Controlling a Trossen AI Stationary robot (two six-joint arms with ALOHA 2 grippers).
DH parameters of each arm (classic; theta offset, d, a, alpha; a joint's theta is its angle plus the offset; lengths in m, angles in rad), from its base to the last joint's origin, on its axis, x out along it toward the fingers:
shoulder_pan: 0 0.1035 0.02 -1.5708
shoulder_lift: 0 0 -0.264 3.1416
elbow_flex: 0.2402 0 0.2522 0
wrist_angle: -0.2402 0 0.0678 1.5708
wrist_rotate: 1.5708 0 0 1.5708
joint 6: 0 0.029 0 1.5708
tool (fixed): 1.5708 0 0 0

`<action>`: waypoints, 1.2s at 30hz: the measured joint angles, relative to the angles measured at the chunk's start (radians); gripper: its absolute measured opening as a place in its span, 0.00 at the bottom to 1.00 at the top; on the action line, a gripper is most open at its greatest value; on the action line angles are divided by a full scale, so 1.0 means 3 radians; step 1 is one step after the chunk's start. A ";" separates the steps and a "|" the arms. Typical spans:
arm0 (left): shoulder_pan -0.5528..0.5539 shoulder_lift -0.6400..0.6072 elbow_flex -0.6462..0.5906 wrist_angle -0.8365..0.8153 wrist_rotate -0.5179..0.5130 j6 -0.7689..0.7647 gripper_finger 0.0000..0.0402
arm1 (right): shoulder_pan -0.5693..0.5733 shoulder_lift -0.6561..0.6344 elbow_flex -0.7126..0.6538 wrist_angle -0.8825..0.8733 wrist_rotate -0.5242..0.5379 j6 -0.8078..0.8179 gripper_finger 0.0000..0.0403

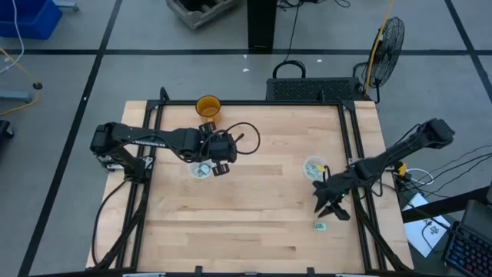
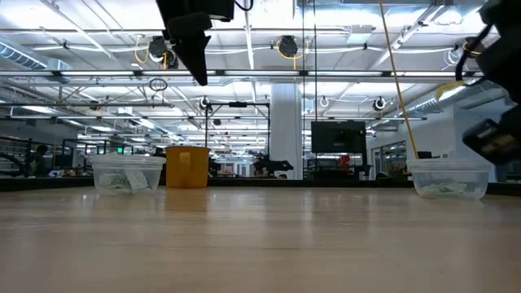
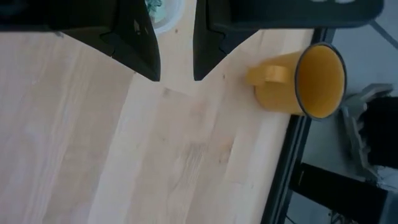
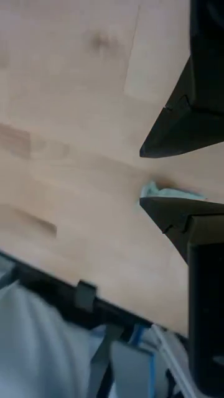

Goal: Pick and place items into bin
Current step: Put the stevia packet into the right transparent bin

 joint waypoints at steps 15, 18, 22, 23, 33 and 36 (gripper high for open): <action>0.0192 0.0000 -0.0003 0.0452 0.0026 0.0313 0.25 | 0.0465 0.0000 -0.0340 0.1349 0.0482 0.0234 0.26; 0.0213 0.0000 -0.0003 0.0453 0.0028 0.0316 0.25 | 0.0625 0.0002 -0.0031 0.1022 0.0692 0.0081 0.26; 0.0222 0.0000 -0.0003 0.0474 0.0029 0.0316 0.25 | 0.0820 0.0022 0.0462 0.0249 0.1122 0.0017 0.26; 0.0220 0.0000 -0.0003 0.0494 0.0030 0.0316 0.25 | 0.0860 0.0042 0.0551 0.0064 0.1251 0.0017 0.26; 0.0208 0.0000 -0.0003 0.0538 0.0133 0.0203 0.25 | 0.1114 0.0821 0.0603 -0.0228 0.1314 0.0663 0.26; 0.0208 0.0000 -0.0003 0.0544 0.0131 0.0203 0.25 | 0.1178 0.1034 0.0700 -0.0248 0.1310 0.0647 0.26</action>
